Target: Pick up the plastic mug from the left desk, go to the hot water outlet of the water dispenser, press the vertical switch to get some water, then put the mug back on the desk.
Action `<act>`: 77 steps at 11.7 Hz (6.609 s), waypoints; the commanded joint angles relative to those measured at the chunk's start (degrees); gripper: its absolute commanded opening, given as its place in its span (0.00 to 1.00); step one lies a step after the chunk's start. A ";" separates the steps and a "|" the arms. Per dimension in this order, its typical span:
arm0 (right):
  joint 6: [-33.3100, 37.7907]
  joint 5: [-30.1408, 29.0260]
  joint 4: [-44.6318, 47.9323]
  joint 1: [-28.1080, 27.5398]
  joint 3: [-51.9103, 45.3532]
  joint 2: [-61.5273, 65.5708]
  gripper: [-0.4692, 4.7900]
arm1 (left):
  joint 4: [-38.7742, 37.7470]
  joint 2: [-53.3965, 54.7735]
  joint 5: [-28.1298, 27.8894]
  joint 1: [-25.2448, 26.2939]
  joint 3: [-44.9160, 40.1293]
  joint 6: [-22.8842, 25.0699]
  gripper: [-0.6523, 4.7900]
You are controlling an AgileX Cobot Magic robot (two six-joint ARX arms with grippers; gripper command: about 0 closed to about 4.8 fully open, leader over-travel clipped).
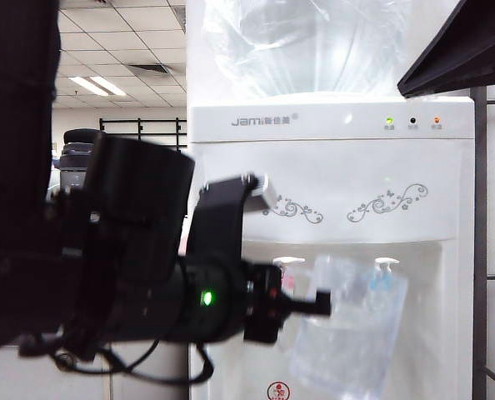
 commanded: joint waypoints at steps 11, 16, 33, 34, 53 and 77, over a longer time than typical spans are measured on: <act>0.20 -0.11 0.76 0.02 0.20 -0.11 0.08 | 2.40 -2.05 0.24 -0.22 0.33 -0.63 0.11; 0.20 -0.11 0.76 0.02 0.20 -0.11 0.08 | 2.43 -4.07 2.69 -0.28 0.33 3.48 0.11; 0.20 -0.11 0.76 0.04 0.20 -0.11 0.08 | 2.36 -6.19 5.64 -1.38 -3.37 2.58 0.11; 0.20 -0.11 0.76 0.04 0.20 -0.11 0.08 | 2.34 -6.43 5.42 -1.25 -4.04 1.95 0.11; 0.20 -0.11 0.76 0.04 0.20 -0.11 0.08 | 2.36 -25.90 -11.98 -0.98 -16.33 2.40 0.11; 0.20 -0.11 0.79 0.02 0.20 -0.11 0.08 | 2.14 -39.36 -9.05 34.60 -28.59 6.40 0.11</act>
